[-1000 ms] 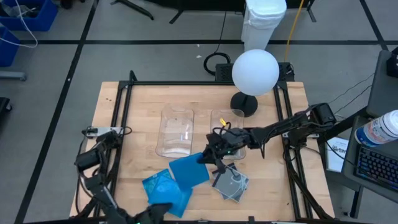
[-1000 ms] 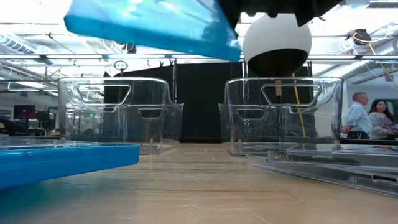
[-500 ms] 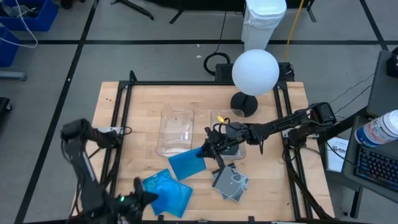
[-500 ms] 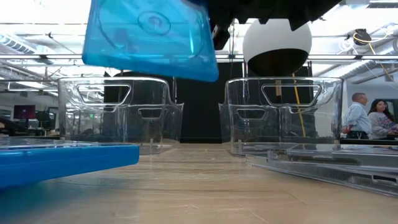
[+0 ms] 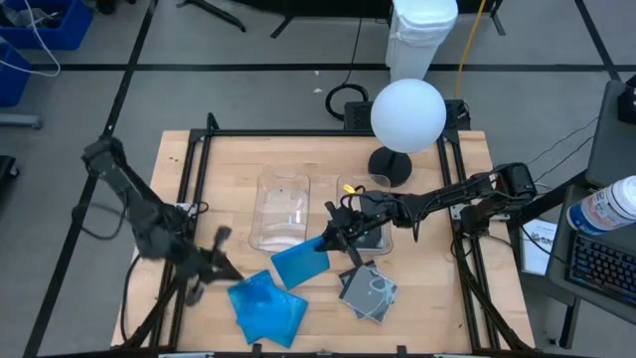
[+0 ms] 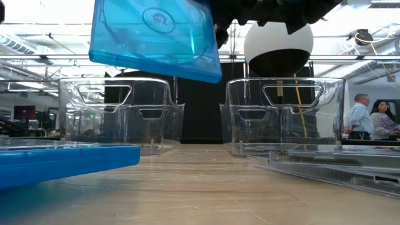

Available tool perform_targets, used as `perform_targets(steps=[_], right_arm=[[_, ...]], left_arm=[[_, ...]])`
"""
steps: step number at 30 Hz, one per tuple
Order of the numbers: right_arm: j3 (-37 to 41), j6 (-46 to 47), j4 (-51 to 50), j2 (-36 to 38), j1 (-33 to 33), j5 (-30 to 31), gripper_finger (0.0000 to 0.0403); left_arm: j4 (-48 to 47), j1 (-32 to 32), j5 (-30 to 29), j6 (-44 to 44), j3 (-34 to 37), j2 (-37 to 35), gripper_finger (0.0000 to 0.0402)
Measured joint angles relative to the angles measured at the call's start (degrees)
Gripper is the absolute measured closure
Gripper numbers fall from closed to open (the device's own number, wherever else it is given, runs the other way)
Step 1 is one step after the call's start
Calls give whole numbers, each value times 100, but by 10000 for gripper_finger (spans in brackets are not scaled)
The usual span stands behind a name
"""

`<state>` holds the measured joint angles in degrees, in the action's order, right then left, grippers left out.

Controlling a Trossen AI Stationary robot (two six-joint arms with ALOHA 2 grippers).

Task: Pick & place jewel cases by type
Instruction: Put the blue CD case into the left transparent bin

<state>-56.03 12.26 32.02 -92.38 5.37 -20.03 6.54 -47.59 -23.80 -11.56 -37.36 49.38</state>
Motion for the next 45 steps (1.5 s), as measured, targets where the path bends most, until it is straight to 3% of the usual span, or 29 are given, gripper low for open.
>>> perform_targets(steps=[6, 11, 14, 19, 22, 28, 33, 40, 45], right_arm=[[-39, -170, 371, 0, -69, -5, 376], [-515, -62, 254, 0, -399, 25, 376], [-1137, -359, -316, 0, -660, 39, 376], [-2341, -1304, -1754, -145, -1000, 707, 376], [-2706, -1357, -2194, -348, -1265, 899, 376], [-2771, -712, -2205, -993, -1812, 511, 376], [-2758, -408, -1987, -1542, -1764, 528, 376], [-2763, 211, -2177, -1706, -1533, 1469, 376], [-2767, 906, -2455, -1692, -1399, 1582, 376]], left_arm=[[1324, -146, -528, 719, 1516, -1108, 394], [1955, -241, -1244, 677, 2323, -1276, 385], [2020, -237, -1559, 676, 2556, -1276, 384], [2019, -237, -1698, 605, 2745, -1276, 383], [1899, -246, -1678, 556, 2758, -1266, 383], [1716, -497, -1571, -553, 2760, -1270, 383], [1729, -743, -2184, -767, 2760, -1272, 383], [1727, -1045, -2955, -799, 2760, -1274, 383], [1722, -1207, -3176, -935, 2760, -1272, 383]])
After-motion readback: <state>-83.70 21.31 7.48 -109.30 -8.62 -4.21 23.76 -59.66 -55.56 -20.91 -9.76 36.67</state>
